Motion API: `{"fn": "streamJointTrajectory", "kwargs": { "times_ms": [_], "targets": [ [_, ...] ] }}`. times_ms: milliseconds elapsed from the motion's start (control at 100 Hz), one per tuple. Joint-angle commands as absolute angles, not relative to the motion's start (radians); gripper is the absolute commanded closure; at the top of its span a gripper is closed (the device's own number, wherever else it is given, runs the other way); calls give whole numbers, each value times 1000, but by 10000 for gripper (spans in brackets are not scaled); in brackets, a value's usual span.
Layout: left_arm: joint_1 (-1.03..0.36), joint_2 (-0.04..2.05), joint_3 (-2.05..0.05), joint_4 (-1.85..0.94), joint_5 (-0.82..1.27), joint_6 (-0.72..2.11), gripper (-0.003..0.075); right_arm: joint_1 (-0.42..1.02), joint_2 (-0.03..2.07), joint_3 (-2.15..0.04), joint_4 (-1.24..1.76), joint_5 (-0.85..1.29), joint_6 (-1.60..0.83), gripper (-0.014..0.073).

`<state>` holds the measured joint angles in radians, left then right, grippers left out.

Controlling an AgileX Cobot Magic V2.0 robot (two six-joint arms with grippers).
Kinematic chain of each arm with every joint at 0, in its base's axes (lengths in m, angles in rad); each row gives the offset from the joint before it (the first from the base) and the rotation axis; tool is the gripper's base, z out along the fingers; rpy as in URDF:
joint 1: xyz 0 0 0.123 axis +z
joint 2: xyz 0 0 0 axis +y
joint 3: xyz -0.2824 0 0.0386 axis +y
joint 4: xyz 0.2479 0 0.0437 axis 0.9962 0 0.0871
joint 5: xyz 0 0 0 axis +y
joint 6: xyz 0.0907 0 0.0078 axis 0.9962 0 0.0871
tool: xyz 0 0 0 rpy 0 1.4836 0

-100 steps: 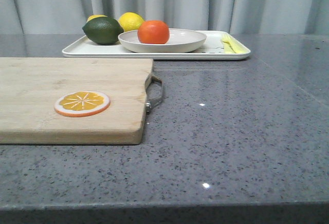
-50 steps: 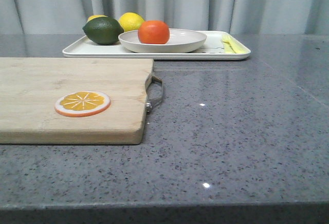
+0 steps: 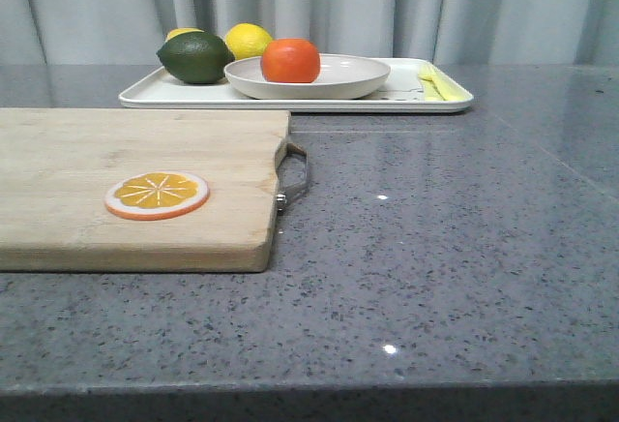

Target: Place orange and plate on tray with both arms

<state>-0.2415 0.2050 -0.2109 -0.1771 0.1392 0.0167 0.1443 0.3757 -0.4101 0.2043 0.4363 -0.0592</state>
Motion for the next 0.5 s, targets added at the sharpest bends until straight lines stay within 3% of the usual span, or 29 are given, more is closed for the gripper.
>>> {"fn": "streamJointTrajectory", "kwargs": {
  "times_ms": [0, 240, 490],
  "targets": [
    [-165, 201, -215, -164, 36, 13, 739, 141, 379, -436, 205, 357, -70, 662],
    [-1, 130, -100, -126, -87, 13, 739, 141, 379, -436, 205, 357, -70, 662],
    [17, 41, 15, -124, -86, 13, 739, 141, 379, -436, 205, 357, -70, 662]
  ]
}}
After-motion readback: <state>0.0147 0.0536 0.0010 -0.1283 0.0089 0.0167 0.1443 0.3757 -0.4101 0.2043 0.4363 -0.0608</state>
